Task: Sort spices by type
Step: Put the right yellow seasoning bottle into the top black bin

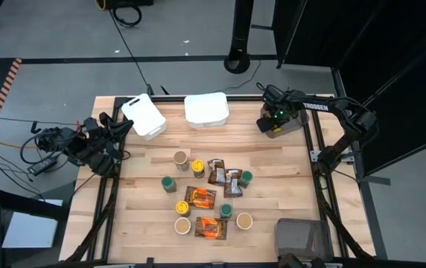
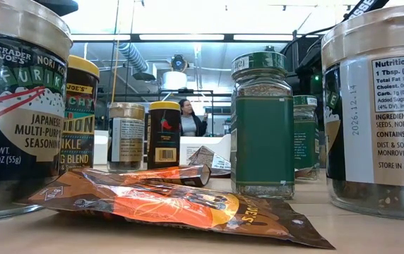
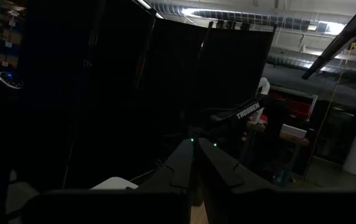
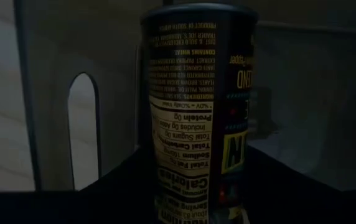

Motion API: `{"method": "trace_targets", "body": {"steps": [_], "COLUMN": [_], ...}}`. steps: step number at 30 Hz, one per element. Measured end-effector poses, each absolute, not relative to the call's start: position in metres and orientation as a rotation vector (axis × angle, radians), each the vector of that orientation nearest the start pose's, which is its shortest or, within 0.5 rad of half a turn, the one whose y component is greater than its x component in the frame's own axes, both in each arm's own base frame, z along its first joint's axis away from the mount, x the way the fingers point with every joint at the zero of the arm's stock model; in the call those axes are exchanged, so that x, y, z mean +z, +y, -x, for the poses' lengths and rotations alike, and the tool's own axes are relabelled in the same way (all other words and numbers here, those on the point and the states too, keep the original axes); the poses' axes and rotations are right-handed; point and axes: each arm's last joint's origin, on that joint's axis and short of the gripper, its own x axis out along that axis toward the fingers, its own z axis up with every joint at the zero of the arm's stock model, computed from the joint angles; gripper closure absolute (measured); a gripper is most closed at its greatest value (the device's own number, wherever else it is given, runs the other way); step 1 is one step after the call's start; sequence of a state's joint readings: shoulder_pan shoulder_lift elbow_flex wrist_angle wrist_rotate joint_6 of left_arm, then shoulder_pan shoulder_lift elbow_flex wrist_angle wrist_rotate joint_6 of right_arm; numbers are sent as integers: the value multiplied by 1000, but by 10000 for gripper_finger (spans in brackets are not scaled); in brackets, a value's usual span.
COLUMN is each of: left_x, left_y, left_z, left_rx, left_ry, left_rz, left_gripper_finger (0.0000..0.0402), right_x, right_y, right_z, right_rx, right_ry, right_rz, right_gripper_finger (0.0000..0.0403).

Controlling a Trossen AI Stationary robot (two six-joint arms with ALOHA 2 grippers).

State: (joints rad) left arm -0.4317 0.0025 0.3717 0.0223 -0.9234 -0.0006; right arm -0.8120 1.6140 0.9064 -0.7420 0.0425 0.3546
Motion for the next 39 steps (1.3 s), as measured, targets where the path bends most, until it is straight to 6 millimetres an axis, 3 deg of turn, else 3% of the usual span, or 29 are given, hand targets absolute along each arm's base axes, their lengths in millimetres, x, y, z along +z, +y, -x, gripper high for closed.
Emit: {"method": "trace_targets", "body": {"steps": [7,13,19,23,27,33,39], "left_x": [281,281,281,281,281,281,281], "left_y": [4,4,4,4,4,4,4], "left_z": [-47,-47,-47,-47,-47,-47,-47], "left_rx": [486,486,485,486,511,520,520], "left_ry": [-308,-308,-309,-308,-305,-304,-304], "left_rz": [248,249,249,248,252,254,254], "left_gripper_finger": [376,376,376,376,376,376,376], "right_x": [169,207,258,290,306,304,281], "right_y": [-199,-210,-215,-209,-197,-179,-162], "right_z": [-187,-194,-198,-201,-207,-226,-262], "right_rx": [-927,-933,-994,-1046,-1056,-892,-514], "right_ry": [1313,1345,1427,1544,1700,1903,2164], "right_rz": [-819,-723,-538,-287,81,530,1033], "right_gripper_finger": [216,216,216,216,216,216,217]}}
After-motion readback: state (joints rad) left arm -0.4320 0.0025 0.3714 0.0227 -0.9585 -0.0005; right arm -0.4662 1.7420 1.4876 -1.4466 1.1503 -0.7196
